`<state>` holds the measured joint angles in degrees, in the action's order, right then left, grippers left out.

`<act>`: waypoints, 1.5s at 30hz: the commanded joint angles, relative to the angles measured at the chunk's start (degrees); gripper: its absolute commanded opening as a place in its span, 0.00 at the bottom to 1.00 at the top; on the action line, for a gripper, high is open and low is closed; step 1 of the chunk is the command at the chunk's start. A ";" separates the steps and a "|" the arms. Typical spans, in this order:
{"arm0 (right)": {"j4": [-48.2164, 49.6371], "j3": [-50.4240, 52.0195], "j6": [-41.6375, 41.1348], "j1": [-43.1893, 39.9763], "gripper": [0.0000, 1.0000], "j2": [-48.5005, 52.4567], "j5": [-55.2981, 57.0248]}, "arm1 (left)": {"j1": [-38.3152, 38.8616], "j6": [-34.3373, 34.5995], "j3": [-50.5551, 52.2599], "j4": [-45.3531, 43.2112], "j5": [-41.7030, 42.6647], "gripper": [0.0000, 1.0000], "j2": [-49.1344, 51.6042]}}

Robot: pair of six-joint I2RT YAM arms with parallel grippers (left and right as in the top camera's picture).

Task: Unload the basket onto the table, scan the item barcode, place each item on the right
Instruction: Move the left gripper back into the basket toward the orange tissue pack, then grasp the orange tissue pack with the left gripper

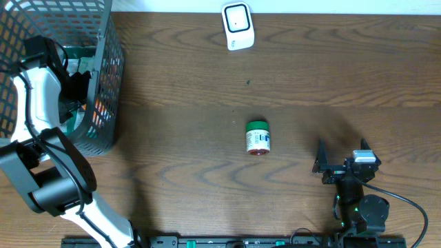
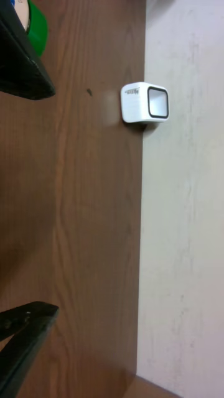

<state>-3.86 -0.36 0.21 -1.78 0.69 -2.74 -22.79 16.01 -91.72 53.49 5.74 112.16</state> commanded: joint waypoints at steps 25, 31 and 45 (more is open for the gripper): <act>-0.26 0.04 -0.37 0.74 0.99 -0.31 0.33 | -0.59 -0.96 4.79 0.87 0.31 0.53 0.61; -0.26 0.07 -0.37 0.74 0.99 -0.31 0.33 | -1.92 -0.96 -0.87 1.97 0.26 0.32 -3.02; -0.24 0.07 -0.37 0.74 0.99 -0.31 0.33 | -1.20 -0.26 1.68 4.42 0.31 0.75 -9.01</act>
<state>-3.86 -0.36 0.23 -1.80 0.69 -2.76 -24.84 15.64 -92.82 58.28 6.09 101.91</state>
